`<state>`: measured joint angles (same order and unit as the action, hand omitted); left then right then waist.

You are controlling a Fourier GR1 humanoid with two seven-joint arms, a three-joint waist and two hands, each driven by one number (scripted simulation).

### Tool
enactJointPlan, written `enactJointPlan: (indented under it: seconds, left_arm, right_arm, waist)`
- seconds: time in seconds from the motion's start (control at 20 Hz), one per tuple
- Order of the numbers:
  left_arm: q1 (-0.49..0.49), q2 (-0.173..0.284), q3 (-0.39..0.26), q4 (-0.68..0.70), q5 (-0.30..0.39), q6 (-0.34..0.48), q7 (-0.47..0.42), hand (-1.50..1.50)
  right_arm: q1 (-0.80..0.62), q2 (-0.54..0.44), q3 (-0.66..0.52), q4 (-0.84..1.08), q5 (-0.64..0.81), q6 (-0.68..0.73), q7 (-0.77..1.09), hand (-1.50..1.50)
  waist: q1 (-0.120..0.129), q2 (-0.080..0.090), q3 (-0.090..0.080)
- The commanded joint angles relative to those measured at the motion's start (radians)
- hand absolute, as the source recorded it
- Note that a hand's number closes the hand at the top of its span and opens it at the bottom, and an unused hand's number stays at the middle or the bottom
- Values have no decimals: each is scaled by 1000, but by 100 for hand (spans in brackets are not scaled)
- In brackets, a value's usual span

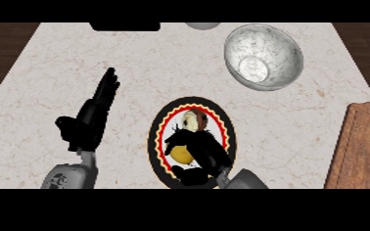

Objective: Pick the lemon from the plate and place it in the bowl

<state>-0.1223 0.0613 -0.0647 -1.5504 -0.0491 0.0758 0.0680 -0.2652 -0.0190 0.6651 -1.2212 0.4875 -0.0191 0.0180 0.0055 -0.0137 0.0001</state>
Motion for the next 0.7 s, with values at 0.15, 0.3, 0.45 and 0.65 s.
enactJointPlan:
  seconds: [0.15, 0.3, 0.45, 0.65]
  left_arm:
    - [-6, -18, -3, 25, -19, 9, 8, 0]
    - [0, 7, 4, -43, -17, -9, 39, 0]
    - [-68, -19, 32, 89, -9, 4, -18, 0]
    - [-22, 1, 6, -2, -11, -16, 22, 0]
  right_arm:
    - [-32, 19, 78, 82, -35, -24, -15, 150]
    - [-56, 19, 66, 151, -80, -53, -87, 150]
    - [-56, 19, 128, 9, -128, -167, 44, 150]
    - [-139, 19, -32, -22, -159, -402, 236, 150]
  waist:
    - [0, 15, 0]
    - [3, 14, 0]
    - [0, 15, 0]
    - [17, 13, 1]
